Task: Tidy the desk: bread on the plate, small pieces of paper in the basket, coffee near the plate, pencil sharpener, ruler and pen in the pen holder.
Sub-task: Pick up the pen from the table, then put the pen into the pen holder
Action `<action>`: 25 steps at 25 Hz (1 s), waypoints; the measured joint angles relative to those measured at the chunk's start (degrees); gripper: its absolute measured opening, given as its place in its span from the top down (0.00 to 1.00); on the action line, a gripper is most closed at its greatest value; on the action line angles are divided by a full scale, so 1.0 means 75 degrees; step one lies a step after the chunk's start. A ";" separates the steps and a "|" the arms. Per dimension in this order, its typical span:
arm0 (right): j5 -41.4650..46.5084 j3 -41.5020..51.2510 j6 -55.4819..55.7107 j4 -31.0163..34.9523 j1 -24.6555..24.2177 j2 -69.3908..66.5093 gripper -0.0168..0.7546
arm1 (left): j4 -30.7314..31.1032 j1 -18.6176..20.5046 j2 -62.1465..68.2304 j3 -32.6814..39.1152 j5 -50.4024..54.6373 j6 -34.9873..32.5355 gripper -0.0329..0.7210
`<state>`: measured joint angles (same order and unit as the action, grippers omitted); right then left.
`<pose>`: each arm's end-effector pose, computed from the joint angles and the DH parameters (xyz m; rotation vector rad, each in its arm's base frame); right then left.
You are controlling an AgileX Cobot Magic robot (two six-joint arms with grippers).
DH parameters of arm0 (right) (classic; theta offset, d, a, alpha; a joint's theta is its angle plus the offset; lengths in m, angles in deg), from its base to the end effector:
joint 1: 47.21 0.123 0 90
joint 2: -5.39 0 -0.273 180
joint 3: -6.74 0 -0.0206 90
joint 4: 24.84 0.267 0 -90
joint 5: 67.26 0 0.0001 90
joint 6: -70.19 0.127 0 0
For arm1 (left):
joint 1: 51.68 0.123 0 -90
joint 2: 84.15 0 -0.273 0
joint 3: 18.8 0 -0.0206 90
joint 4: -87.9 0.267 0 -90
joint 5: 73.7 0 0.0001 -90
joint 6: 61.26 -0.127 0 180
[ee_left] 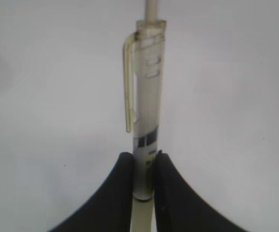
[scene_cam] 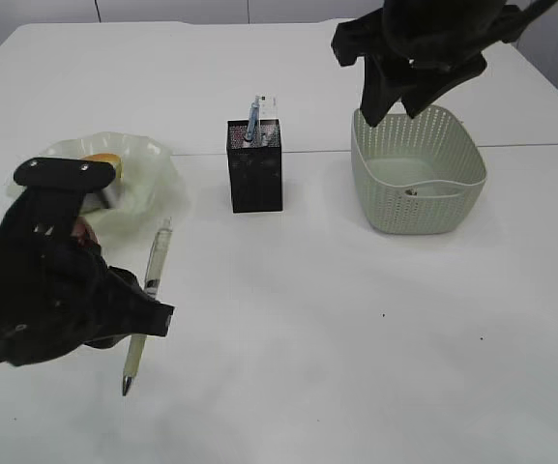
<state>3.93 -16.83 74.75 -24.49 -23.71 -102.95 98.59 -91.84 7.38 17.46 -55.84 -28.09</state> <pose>0.3680 0.1608 0.3110 -0.4485 2.6951 0.1492 0.2362 -0.1898 0.1442 0.3619 2.5491 -0.3579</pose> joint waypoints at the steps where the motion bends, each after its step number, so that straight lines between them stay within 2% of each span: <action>1: 0.0000 0.0000 0.0000 0.0033 0.0000 0.0000 0.56 | 0.0170 0.0000 -0.0182 0.0208 -0.0476 0.0000 0.87; 7: 0.0000 0.0000 0.0000 0.0198 0.0000 0.0000 0.56 | 0.1651 0.0082 -0.0396 0.0586 -0.2476 0.0000 0.87; 10: 0.0000 0.0000 0.0000 0.0267 0.0000 0.0000 0.56 | 0.1924 0.0410 -0.0354 0.0533 -0.3467 0.0000 0.87; 13: 0.0000 0.0000 0.0000 0.0292 0.0000 0.0000 0.56 | 0.1986 0.1016 -0.0100 0.0306 -0.4433 -0.0101 0.87; 16: 0.0000 0.0000 -0.0014 0.0311 0.0000 0.0000 0.56 | 0.2022 0.1622 0.0330 -0.0129 -0.5185 -0.0680 0.87; 19: 0.0000 0.0000 -0.0076 0.0323 0.0000 0.0000 0.56 | 0.2036 0.1985 0.0894 -0.0823 -0.5609 -0.1096 0.87; 25: 0.0000 0.0000 -0.0484 0.0323 0.0000 0.0000 0.56 | 0.2047 0.2276 0.2435 -0.2677 -0.6172 -0.1219 0.87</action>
<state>3.93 -16.83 71.12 -22.07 -23.71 -102.95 113.95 -74.77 25.64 -2.62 -102.13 -37.23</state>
